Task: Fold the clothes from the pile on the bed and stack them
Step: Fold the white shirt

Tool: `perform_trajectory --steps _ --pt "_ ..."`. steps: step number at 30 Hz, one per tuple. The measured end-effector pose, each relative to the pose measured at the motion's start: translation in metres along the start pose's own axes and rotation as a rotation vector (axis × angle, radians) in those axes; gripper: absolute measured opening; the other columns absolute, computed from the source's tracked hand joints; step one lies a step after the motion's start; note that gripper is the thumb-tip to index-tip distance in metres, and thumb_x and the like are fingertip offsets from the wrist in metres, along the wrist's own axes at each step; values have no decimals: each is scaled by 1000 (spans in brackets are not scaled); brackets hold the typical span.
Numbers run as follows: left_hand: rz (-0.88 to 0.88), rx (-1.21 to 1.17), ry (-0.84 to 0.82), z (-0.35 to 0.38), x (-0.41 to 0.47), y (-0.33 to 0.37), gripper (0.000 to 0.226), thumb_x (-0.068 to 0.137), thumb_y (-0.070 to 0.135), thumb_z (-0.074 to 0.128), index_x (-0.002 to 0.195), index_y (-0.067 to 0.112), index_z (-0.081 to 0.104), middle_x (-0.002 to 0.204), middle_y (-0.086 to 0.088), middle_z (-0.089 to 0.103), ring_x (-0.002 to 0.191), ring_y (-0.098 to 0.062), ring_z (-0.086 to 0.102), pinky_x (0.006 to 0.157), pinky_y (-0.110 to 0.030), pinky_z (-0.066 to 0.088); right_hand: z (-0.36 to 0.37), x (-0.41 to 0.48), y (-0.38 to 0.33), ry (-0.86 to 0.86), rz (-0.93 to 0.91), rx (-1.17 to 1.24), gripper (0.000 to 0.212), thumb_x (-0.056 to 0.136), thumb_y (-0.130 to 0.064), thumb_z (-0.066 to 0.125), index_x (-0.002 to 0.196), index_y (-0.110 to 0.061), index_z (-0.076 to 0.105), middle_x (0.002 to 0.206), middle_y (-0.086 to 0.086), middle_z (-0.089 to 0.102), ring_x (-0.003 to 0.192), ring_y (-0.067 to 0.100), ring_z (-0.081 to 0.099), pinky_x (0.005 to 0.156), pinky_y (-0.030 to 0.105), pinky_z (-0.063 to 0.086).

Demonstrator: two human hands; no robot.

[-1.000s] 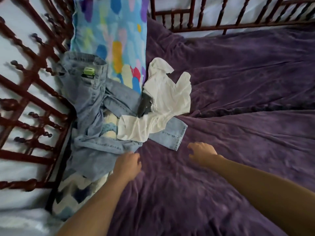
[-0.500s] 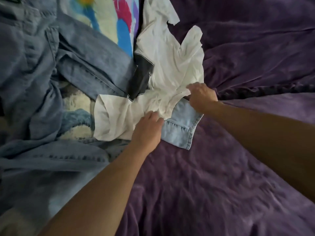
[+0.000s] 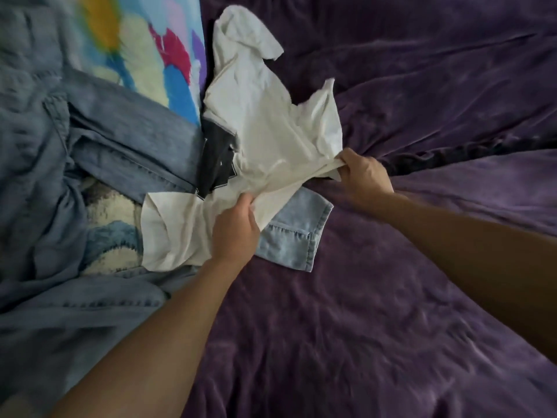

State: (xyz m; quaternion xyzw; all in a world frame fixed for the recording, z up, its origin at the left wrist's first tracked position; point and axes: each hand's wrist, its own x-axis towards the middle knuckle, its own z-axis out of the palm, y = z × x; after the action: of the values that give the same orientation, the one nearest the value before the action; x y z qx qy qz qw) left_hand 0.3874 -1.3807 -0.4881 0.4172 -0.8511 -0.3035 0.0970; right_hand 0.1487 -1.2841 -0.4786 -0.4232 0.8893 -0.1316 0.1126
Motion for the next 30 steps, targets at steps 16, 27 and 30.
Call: perform_trajectory --steps 16,27,30 --pt "273 149 142 -177 -92 263 50 68 64 70 77 15 62 55 -3 57 56 -27 56 55 -36 45 -314 -149 82 179 -121 323 14 84 -35 64 86 -21 66 79 -2 68 77 23 62 70 40 51" --pt "448 262 397 -314 -66 347 33 82 32 72 66 5 63 68 -24 60 72 -41 60 58 -34 31 -485 -229 11 180 -303 347 34 82 -45 71 68 -15 64 53 -9 48 48 2 42 45 17 31" --pt "508 100 319 -348 -56 351 38 81 19 74 53 13 49 51 -3 42 53 1 51 50 -23 28 -505 -253 -16 184 -273 507 31 83 -39 71 71 -11 67 58 -7 51 51 3 44 47 22 35"
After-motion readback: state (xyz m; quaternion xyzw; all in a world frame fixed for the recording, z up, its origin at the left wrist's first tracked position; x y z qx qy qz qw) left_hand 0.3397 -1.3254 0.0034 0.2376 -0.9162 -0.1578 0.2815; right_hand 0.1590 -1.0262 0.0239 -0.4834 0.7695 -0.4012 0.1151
